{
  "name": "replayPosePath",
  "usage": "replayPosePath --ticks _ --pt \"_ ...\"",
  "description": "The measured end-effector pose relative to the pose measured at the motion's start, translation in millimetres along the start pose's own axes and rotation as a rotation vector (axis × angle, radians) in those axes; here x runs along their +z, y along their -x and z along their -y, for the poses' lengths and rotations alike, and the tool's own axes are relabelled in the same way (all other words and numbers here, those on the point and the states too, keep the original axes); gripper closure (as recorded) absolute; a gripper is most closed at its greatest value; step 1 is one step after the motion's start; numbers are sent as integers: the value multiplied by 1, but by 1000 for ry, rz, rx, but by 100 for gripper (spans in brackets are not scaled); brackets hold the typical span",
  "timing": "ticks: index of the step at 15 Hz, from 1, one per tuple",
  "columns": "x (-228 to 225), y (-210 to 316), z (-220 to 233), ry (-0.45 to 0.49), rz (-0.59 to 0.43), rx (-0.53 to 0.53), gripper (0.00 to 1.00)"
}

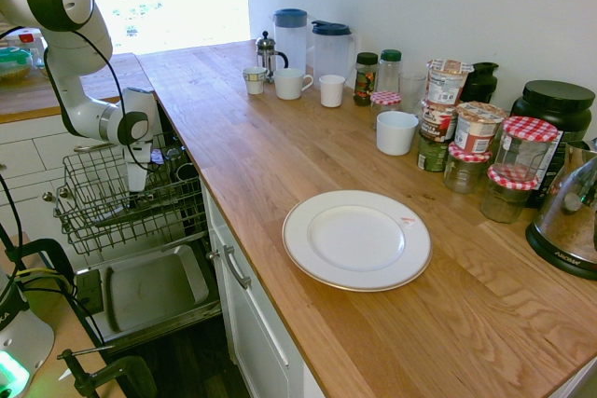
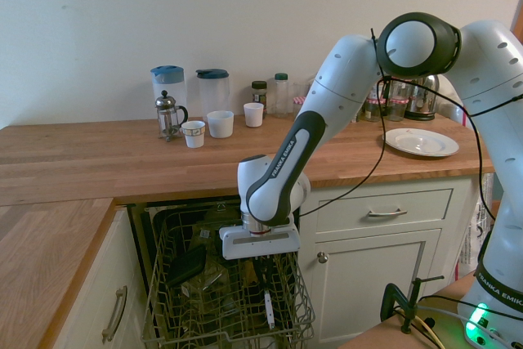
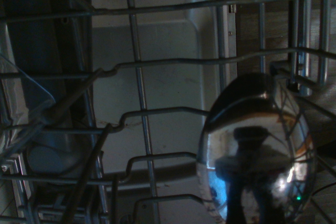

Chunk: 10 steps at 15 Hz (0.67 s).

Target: Put the spoon in the dishwasher

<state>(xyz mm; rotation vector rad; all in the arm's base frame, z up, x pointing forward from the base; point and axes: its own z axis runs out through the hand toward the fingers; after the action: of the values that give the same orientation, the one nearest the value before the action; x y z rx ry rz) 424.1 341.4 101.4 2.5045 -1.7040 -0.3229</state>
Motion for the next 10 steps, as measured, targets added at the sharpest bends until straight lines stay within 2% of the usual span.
replayPosePath --ticks 7,10 --pt "-4 -2 5 7 -1 -6 0" --pt "-19 1 7 3 -4 -12 0"
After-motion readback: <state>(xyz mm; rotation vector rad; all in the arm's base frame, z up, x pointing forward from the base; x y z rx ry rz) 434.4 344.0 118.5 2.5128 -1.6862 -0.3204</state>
